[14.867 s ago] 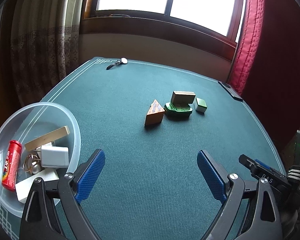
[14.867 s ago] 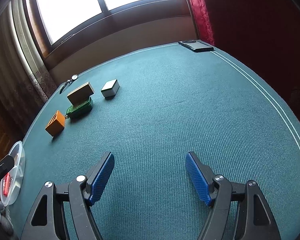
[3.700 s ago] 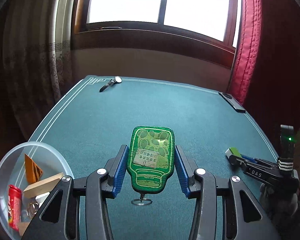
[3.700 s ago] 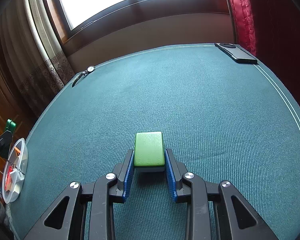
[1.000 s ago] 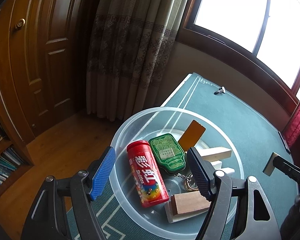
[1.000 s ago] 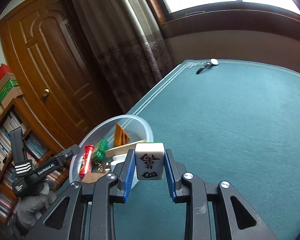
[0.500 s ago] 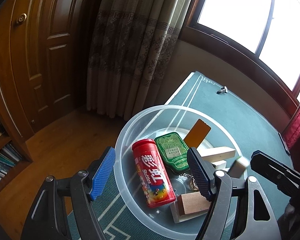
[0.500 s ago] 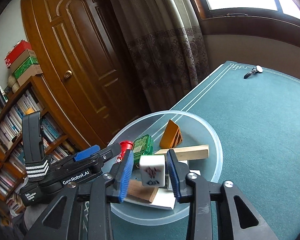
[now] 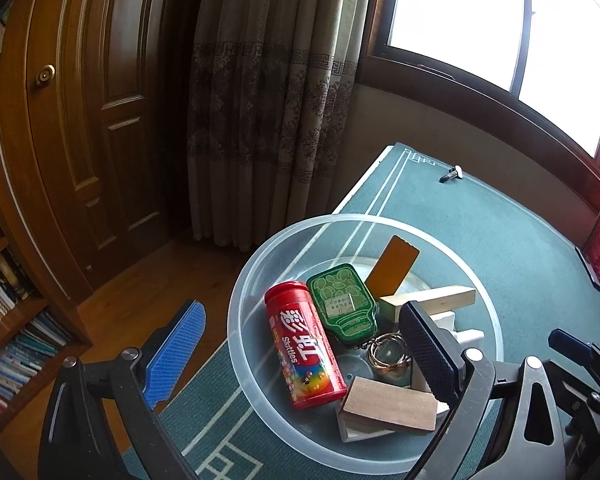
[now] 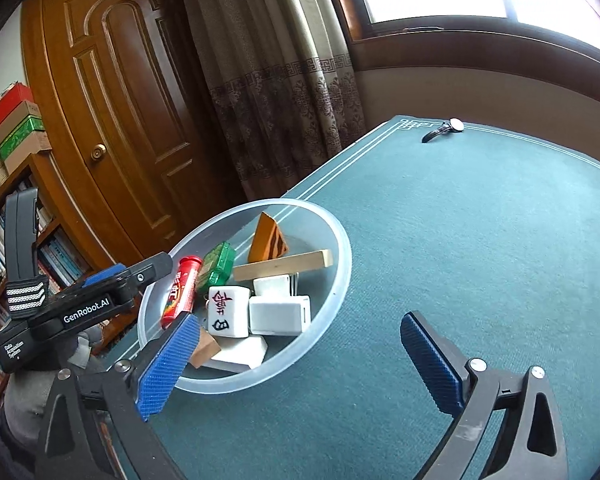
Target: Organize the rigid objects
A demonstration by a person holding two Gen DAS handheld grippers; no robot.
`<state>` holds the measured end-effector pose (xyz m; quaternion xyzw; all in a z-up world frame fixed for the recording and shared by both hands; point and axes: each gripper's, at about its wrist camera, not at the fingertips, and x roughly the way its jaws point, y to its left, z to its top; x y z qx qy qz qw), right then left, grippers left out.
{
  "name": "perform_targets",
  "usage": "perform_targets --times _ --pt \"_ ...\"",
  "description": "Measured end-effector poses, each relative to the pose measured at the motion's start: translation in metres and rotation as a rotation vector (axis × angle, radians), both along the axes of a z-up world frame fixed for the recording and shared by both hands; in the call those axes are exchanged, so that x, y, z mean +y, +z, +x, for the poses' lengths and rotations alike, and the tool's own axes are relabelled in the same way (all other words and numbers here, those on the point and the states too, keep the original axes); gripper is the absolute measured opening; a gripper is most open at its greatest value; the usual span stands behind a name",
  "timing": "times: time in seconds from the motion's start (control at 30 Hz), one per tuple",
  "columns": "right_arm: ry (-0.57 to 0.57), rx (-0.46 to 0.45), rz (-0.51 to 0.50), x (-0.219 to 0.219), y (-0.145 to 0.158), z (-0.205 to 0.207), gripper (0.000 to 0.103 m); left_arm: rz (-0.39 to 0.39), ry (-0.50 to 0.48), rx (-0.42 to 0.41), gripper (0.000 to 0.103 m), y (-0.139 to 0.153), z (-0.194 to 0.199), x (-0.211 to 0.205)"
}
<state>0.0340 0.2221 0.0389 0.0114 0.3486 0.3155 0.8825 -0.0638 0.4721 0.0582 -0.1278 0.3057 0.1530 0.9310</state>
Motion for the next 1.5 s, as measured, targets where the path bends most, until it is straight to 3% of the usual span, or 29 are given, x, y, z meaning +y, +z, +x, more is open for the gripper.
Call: perform_targets --times 0.2,0.33,0.5,0.67,1.03,1.5 --pt "-0.044 -0.116 -0.081 0.001 0.004 -0.017 0.103 0.066 0.026 0.034 0.099 -0.006 -0.005 -0.023" --pt "-0.009 -0.188 -0.137 0.006 0.006 -0.031 0.103 0.096 0.046 0.031 0.099 -0.006 -0.014 -0.035" --pt "0.034 -0.107 -0.149 0.008 0.002 -0.026 0.103 0.128 0.060 0.033 0.099 -0.006 -0.024 -0.044" --pt "0.053 -0.082 -0.135 0.005 0.001 -0.027 0.103 0.165 0.079 0.030 0.099 -0.006 -0.033 -0.046" --pt "0.092 -0.080 -0.170 0.021 0.001 -0.035 0.103 0.191 0.060 0.013 0.099 -0.005 -0.038 -0.048" --pt "0.079 -0.061 -0.222 0.038 -0.006 -0.033 0.103 0.170 0.082 0.010 0.099 -0.008 -0.041 -0.034"
